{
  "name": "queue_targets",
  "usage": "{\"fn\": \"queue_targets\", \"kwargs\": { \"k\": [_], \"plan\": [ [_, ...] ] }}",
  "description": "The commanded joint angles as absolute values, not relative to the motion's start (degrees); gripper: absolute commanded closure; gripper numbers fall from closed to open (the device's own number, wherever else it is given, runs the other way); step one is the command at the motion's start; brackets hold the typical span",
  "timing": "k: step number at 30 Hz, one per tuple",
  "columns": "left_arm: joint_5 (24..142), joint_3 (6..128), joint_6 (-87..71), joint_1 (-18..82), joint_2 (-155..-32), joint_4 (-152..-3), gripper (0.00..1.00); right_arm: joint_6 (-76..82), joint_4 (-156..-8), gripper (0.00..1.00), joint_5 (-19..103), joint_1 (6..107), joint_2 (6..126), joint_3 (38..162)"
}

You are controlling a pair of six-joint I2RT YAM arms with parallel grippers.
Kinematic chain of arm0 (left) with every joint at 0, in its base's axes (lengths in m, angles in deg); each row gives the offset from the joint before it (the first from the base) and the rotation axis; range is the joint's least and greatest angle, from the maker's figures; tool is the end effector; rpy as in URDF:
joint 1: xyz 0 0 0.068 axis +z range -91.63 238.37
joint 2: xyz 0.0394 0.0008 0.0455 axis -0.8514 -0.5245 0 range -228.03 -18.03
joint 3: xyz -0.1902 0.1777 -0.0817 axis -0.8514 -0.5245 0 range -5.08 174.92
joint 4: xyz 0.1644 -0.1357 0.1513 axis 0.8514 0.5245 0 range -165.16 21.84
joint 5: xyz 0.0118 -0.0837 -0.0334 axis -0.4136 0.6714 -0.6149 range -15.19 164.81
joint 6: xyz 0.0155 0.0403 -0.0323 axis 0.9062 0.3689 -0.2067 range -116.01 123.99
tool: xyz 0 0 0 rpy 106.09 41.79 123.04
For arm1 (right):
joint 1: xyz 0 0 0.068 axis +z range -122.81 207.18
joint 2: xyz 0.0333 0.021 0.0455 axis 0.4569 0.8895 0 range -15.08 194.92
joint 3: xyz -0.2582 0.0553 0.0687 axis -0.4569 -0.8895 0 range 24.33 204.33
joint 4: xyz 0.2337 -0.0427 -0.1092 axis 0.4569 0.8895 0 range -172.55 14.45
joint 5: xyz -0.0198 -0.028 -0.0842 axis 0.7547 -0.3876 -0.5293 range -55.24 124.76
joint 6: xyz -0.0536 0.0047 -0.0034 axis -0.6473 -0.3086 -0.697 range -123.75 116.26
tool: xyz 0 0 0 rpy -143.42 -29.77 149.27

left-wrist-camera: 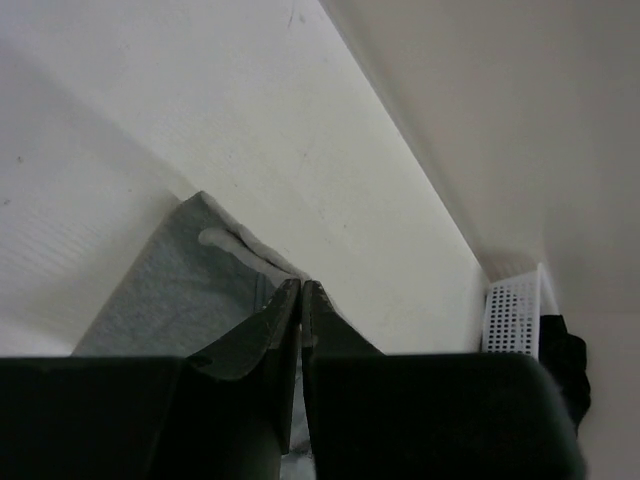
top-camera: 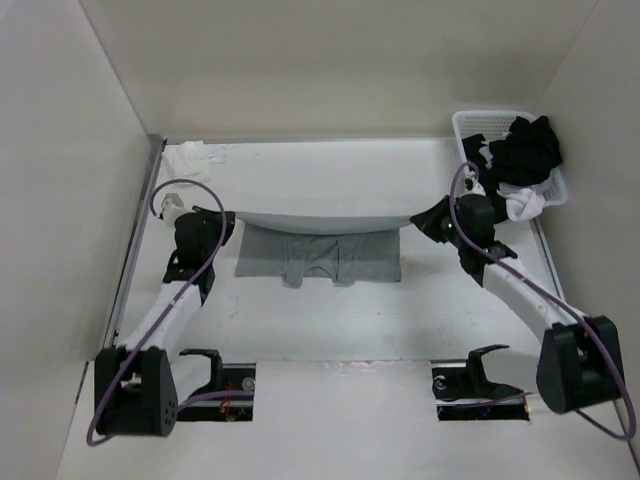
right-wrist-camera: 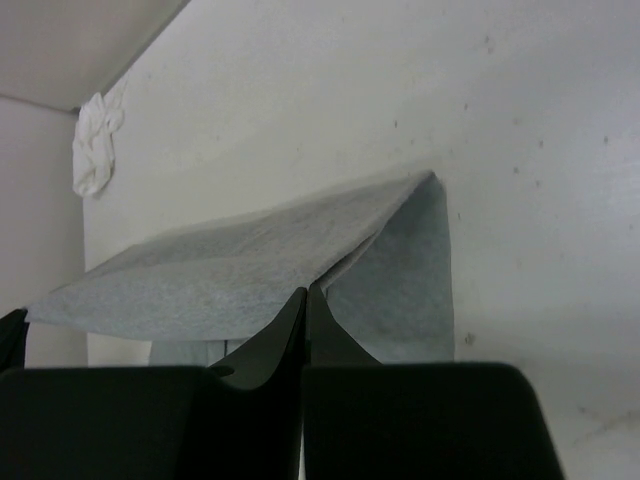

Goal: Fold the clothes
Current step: Fold the tank top

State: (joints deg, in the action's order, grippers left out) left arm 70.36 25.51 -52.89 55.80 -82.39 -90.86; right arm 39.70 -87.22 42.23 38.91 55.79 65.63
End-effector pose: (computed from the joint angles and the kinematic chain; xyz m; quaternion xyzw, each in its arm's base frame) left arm 0.2467 -0.0082 0.2313 -0.3895 0.7093 -0.2637 0.5251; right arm 0.2687 0.0604 0.2482 0.1962 0.8187 0.2973 0.4505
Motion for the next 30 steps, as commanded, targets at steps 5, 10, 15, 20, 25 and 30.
{"fn": "queue_targets", "kwargs": {
  "k": [5,10,15,20,25,30],
  "plan": [
    [74.8,18.2,-51.2,59.0,-66.8,-84.8,0.97,40.9,-86.1,1.0,39.4,42.8,40.7,53.7],
    [76.0,13.5,-50.8,60.8,-61.5,-80.4,0.97,43.9,-82.0,1.0,34.8,49.4,33.1,46.5],
    [77.0,9.5,-50.6,62.0,-56.5,-76.3,0.96,47.4,-80.8,1.0,31.2,51.7,31.2,41.9],
    [77.9,5.6,-51.3,65.6,-54.6,-74.0,0.77,50.5,-81.0,0.96,30.2,52.3,31.4,38.6],
    [78.3,7.0,-52.6,68.7,-49.3,-73.2,0.64,49.9,-80.8,0.57,29.7,53.2,31.0,39.5],
    [75.3,12.5,-53.7,60.1,-56.2,-78.6,0.65,45.8,-85.4,0.39,30.3,50.0,39.2,43.0]
  ]
}}
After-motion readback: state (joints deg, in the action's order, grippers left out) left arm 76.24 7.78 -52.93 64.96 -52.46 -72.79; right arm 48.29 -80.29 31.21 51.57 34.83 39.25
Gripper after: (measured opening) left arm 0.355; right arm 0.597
